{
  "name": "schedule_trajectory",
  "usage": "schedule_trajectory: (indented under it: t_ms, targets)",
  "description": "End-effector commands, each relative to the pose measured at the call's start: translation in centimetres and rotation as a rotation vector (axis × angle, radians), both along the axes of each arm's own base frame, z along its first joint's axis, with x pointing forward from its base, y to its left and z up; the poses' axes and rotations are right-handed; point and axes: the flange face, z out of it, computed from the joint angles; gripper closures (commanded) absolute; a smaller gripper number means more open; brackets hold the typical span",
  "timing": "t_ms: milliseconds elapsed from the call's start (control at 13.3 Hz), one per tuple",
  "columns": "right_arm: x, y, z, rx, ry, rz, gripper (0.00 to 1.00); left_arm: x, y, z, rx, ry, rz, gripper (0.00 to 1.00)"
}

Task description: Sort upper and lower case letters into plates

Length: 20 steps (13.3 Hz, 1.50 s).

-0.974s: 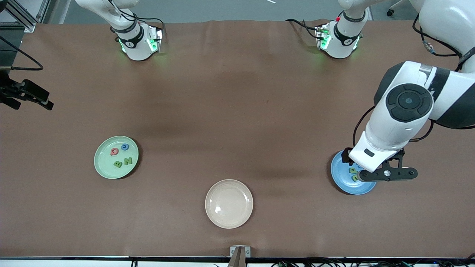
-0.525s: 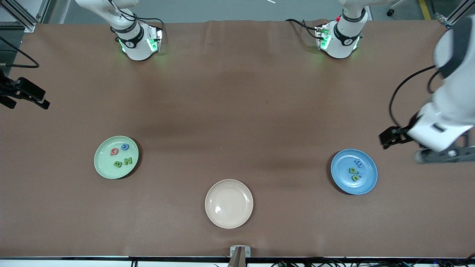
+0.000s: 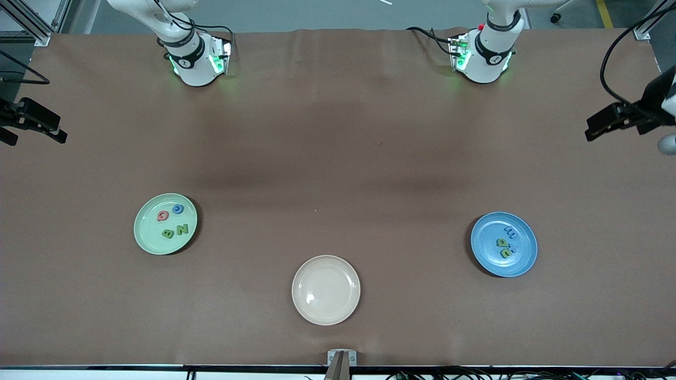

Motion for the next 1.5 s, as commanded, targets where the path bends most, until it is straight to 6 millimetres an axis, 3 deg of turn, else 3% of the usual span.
schedule_trajectory:
  t_ms: [0, 300, 1274, 1424]
  targets:
    - [-0.2, -0.4, 0.4, -0.014, 0.002, 0.01, 0.0, -3.1, -0.4, 0.0, -0.012, 0.004, -0.04, 0.0]
    - [-0.2, -0.4, 0.4, -0.016, 0.002, 0.01, 0.0, -4.5, -1.1, 1.0, -0.011, -0.033, -0.062, 0.0]
    - [-0.2, -0.4, 0.5, -0.016, 0.001, 0.01, 0.0, -2.6, -2.5, -0.6, -0.029, -0.066, -0.144, 0.0]
    - [-0.2, -0.4, 0.6, -0.016, -0.001, 0.01, 0.0, -2.4, -1.8, -0.4, -0.028, -0.068, -0.166, 0.0]
